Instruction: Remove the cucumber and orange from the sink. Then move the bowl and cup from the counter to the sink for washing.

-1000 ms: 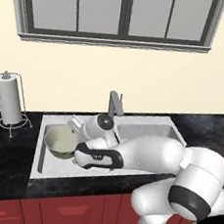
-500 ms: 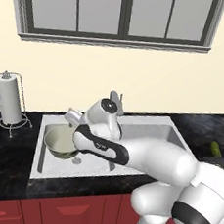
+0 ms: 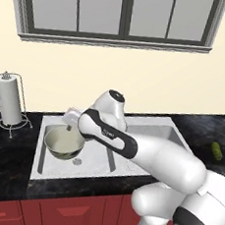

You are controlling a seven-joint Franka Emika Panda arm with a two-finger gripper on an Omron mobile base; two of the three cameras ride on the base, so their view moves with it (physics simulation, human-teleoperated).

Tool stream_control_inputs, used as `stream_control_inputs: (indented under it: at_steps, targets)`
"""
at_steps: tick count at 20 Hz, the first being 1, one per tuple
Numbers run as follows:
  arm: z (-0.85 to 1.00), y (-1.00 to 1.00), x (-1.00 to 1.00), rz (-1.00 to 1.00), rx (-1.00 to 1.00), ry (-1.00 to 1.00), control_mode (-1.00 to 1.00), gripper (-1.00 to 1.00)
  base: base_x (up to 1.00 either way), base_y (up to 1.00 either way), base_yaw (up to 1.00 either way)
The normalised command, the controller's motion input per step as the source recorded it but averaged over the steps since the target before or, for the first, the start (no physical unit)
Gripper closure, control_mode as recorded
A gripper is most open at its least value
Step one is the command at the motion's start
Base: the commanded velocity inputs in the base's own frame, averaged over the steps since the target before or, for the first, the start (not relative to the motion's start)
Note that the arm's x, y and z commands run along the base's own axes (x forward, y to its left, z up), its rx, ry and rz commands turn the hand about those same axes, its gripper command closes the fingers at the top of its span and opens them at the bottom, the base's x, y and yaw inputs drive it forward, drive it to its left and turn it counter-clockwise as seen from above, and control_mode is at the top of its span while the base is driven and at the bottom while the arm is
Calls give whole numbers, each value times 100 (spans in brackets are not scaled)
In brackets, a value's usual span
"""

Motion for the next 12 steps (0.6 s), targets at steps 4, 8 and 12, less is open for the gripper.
stream_control_inputs:
  at_steps: [4,8,12]
  targets:
    - [5,20,-23,16,-6,0,-100,-100,0,0,0]
    - [9,21,-22,13,-11,0,-100,-100,0,0,0]
    - [5,10,-23,7,-13,0,-100,-100,0,0,0]
